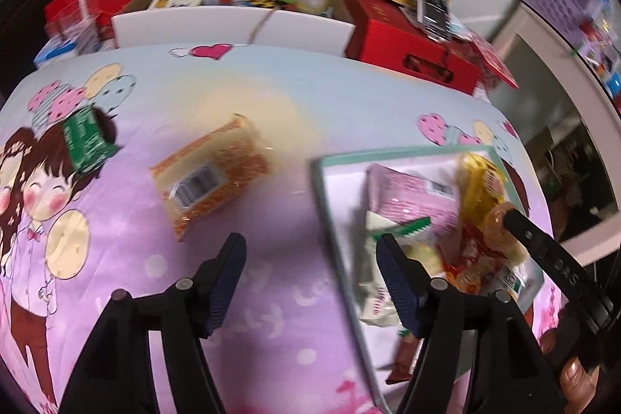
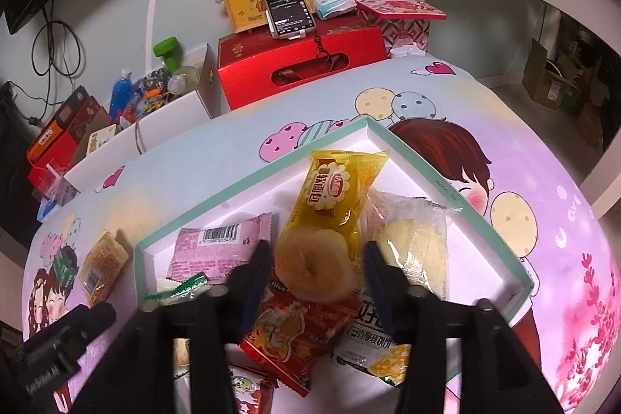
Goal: Organize snacks
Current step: 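Open both grippers to drop the biscuit pack and jelly cup into the tray, then move left tool to the green packet while right moves to tan bread pack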
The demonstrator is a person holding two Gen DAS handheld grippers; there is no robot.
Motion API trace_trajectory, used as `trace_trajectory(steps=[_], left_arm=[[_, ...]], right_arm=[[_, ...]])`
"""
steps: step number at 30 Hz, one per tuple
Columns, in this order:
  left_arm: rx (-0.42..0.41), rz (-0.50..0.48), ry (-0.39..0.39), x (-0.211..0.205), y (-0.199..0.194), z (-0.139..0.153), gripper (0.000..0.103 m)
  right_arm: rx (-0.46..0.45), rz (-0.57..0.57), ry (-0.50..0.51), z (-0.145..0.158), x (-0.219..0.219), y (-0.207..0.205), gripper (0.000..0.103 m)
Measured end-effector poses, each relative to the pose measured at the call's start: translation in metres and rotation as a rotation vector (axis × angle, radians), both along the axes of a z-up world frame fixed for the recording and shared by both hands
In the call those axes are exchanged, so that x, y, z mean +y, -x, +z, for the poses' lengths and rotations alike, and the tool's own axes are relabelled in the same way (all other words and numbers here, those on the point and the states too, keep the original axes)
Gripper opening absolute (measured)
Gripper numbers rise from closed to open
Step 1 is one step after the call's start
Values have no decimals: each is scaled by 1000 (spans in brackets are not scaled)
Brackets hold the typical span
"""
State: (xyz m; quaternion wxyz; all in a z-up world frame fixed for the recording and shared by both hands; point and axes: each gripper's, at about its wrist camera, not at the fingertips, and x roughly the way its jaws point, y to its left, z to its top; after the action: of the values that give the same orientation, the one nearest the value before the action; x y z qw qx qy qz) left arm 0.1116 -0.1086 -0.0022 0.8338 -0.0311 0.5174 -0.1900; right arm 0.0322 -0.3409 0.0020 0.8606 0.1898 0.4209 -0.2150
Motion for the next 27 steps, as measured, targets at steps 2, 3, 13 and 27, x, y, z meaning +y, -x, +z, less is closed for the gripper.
trace_trajectory(steps=[2, 3, 13, 27], left_arm=[[0, 19, -3, 5, -2, 0, 73], [-1, 28, -5, 8, -3, -1, 76], [-27, 77, -36, 23, -10, -2, 90], [-41, 117, -35, 51, -22, 6, 91]], right_arm=[[1, 2, 5, 0, 1, 0, 69], [2, 3, 6, 0, 1, -1, 70], [-14, 19, 8, -2, 5, -3, 94], [-24, 42, 48, 1, 20, -6, 103]])
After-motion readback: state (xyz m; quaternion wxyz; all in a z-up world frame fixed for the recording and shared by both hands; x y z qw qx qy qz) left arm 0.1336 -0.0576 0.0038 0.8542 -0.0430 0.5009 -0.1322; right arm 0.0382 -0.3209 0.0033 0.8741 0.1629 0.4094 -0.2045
